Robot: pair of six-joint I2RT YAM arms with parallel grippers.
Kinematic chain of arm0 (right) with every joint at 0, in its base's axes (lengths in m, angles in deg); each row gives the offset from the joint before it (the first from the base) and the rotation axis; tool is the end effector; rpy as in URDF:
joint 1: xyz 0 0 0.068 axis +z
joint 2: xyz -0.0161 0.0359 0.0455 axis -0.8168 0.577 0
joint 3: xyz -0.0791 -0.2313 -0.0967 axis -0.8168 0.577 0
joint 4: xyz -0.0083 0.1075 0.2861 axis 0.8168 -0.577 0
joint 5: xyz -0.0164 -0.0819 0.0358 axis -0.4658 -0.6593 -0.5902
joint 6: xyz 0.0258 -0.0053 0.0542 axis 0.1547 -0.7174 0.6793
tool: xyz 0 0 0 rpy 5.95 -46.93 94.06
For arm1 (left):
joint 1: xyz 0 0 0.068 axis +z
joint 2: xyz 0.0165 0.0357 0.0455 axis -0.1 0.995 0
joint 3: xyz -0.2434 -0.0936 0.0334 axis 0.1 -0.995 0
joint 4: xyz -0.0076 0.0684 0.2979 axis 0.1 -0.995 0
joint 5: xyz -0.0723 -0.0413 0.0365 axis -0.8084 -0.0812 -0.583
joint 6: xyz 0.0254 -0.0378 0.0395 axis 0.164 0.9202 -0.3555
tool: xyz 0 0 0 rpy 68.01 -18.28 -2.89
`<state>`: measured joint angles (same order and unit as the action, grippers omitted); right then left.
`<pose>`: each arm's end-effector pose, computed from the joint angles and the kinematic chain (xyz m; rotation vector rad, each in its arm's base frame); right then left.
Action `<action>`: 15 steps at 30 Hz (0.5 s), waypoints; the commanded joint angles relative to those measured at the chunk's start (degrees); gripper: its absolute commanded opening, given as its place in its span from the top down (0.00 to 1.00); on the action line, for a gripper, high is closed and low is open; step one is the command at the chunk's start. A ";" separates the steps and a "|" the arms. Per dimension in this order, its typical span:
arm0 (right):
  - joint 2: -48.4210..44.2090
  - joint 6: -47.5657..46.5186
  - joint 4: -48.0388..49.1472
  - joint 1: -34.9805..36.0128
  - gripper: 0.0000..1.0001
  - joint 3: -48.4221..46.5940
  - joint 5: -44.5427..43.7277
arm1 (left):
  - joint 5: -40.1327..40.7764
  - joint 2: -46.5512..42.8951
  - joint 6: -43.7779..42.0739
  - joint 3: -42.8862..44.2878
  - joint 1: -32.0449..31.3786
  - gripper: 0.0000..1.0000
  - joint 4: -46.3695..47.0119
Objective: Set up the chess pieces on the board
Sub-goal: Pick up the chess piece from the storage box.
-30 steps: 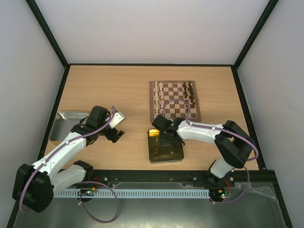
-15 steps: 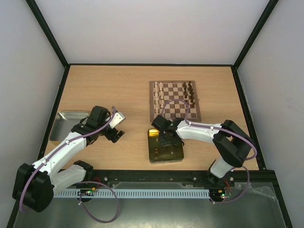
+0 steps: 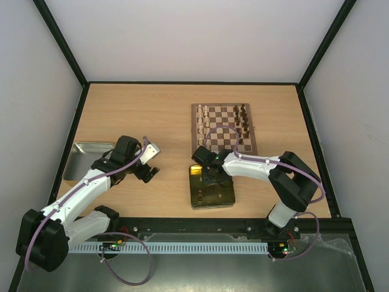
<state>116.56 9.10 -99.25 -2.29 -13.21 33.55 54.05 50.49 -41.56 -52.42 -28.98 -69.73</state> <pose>0.1978 0.2584 0.1044 -0.3250 2.9585 0.2709 0.2329 -0.1084 0.1767 1.0035 2.1637 -0.2139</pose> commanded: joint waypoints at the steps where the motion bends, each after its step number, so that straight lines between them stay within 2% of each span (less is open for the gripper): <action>1: 0.65 -0.61 -0.35 -0.58 0.83 -1.42 -1.95 | 0.19 0.15 0.16 -0.79 -0.31 0.01 0.14; 15: 0.09 -1.16 -1.60 -2.24 0.78 -3.36 -1.85 | 0.03 0.39 0.02 -0.71 -0.49 0.01 0.01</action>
<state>116.67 8.49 -99.40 -4.13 -14.65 33.37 54.03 50.62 -41.56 -52.42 -29.13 -69.76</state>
